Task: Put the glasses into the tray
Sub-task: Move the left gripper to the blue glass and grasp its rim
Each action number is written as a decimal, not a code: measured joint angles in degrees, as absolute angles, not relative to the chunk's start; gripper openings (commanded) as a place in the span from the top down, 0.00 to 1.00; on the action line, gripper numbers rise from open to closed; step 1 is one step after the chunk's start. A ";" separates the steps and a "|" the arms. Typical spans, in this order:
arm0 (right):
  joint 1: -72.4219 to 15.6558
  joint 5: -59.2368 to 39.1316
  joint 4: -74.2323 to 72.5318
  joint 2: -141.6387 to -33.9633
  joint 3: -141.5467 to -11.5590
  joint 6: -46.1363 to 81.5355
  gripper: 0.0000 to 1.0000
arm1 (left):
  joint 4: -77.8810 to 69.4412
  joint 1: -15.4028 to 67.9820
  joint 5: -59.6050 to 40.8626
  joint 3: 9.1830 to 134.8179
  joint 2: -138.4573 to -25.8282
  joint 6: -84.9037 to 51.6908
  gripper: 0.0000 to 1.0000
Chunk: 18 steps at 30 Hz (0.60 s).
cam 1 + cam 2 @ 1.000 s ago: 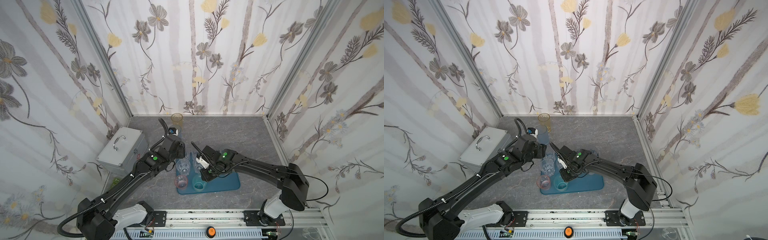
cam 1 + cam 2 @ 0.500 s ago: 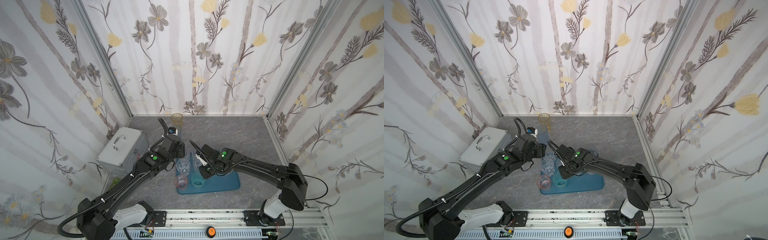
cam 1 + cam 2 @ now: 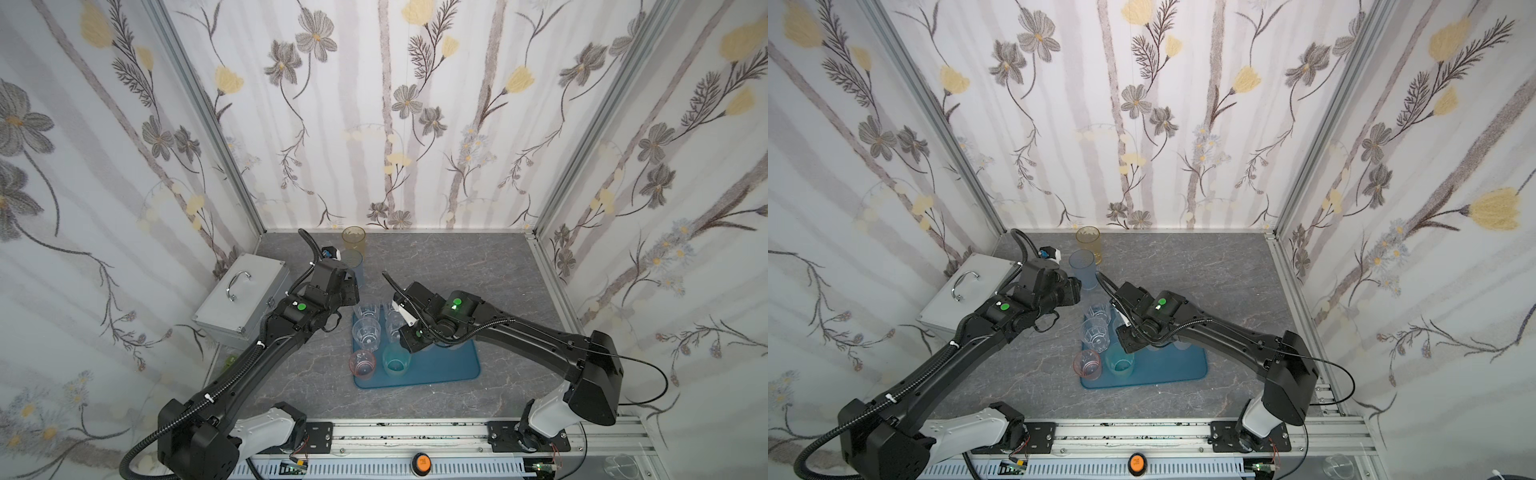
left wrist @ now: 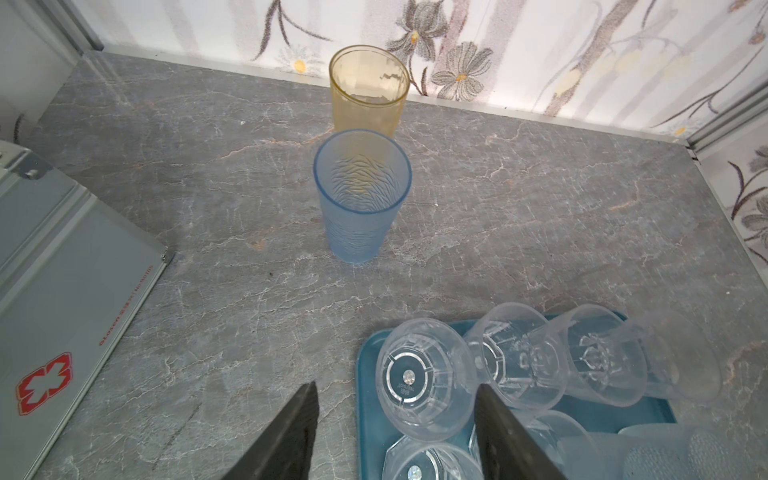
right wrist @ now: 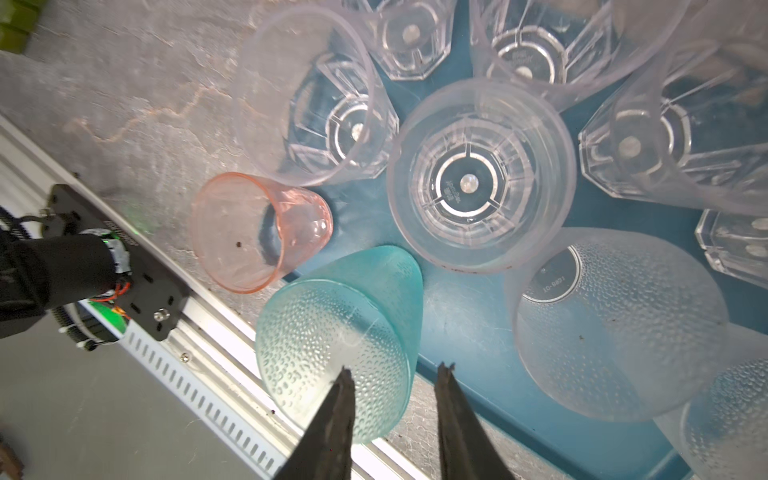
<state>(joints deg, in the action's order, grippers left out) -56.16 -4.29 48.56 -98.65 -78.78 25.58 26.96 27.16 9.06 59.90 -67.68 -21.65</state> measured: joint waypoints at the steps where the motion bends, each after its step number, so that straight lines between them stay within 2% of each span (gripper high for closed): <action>1: -55.35 -4.29 48.75 -98.32 -79.61 25.28 0.64 | 26.96 26.04 8.54 60.51 -68.34 -21.61 0.39; 11: -45.58 -0.82 44.93 -101.41 -86.98 25.30 0.63 | 23.16 11.86 -0.23 66.39 -77.62 -21.45 0.46; 18: -44.64 1.45 39.20 -103.04 -86.74 28.32 0.63 | 20.47 9.85 -6.55 70.59 -87.15 -21.61 0.50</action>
<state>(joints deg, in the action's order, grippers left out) -44.64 1.45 39.20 -103.04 -86.74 28.32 20.47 9.85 -6.55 70.59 -87.15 -21.61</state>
